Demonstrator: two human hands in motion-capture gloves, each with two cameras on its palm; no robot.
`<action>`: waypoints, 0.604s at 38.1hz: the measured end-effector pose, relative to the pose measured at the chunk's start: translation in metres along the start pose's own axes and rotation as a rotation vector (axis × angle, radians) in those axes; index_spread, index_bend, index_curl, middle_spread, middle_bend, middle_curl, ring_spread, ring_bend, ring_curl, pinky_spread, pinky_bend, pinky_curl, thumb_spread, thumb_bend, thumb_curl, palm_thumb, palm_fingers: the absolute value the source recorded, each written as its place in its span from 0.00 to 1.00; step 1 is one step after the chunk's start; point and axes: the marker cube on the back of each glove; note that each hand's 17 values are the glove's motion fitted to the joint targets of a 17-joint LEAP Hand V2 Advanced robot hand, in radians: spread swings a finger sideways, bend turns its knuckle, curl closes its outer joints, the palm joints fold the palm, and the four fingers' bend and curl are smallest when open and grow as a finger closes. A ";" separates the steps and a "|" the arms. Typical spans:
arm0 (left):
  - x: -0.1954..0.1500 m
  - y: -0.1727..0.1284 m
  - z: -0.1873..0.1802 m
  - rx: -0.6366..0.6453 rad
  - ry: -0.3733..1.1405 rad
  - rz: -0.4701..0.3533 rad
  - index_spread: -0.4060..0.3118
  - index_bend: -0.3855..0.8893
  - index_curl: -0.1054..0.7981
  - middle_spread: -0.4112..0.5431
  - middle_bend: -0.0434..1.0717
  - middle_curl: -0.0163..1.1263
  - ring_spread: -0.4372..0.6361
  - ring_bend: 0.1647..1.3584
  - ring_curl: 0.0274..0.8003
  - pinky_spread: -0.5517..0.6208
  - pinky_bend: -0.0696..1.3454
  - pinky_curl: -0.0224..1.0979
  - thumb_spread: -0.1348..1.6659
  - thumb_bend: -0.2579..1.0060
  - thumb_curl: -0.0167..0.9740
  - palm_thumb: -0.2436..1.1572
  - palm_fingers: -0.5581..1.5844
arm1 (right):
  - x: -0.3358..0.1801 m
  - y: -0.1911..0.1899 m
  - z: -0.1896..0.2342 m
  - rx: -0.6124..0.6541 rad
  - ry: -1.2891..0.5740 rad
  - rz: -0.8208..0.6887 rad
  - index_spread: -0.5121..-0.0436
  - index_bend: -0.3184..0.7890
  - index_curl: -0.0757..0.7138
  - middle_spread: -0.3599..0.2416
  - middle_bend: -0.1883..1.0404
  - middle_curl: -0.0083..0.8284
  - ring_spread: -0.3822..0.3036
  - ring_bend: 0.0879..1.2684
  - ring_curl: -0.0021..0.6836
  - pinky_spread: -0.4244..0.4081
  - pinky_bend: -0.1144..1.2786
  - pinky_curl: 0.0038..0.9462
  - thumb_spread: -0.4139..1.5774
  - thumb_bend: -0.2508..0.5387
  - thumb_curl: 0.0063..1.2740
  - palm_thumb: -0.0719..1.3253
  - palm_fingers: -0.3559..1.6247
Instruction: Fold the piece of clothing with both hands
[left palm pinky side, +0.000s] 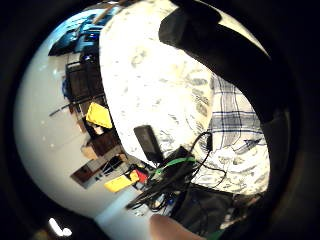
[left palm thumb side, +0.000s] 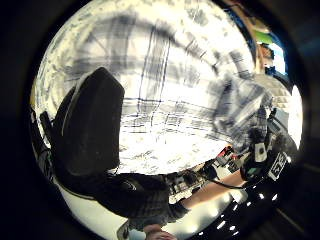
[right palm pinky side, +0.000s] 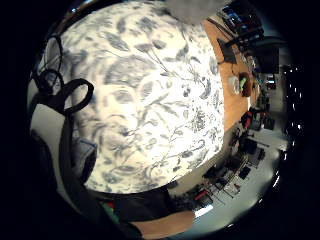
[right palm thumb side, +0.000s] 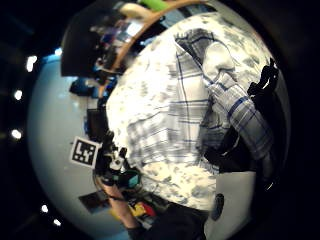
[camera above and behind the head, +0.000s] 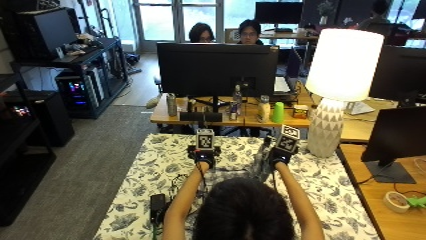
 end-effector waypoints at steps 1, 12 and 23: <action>-0.007 0.004 -0.010 0.022 0.012 -0.010 0.61 0.38 0.31 0.86 0.17 0.16 0.92 0.31 0.33 0.91 0.64 0.38 0.79 0.22 0.22 0.29 0.22 | -0.013 -0.002 -0.006 0.028 0.001 -0.020 0.61 0.44 0.48 0.37 0.52 0.64 0.23 0.49 0.69 0.18 0.54 0.47 0.49 0.33 0.40 0.75 0.83; -0.091 -0.002 -0.093 0.471 0.122 -0.097 0.64 0.36 0.30 0.85 0.20 0.17 0.91 0.34 0.34 0.88 0.66 0.37 0.83 0.22 0.22 0.32 0.23 | -0.179 0.039 0.025 -0.058 -0.011 -0.246 0.60 0.43 0.53 0.35 0.54 0.65 0.21 0.51 0.71 0.18 0.55 0.49 0.41 0.29 0.47 0.78 0.83; -0.159 0.074 -0.099 0.616 0.087 -0.140 0.65 0.31 0.22 0.83 0.20 0.20 0.89 0.42 0.36 0.85 0.73 0.38 0.86 0.21 0.22 0.33 0.21 | -0.283 0.072 0.118 -0.331 -0.151 -0.516 0.60 0.33 0.44 0.38 0.33 0.56 0.25 0.53 0.70 0.15 0.64 0.49 0.55 0.29 0.46 0.71 0.72</action>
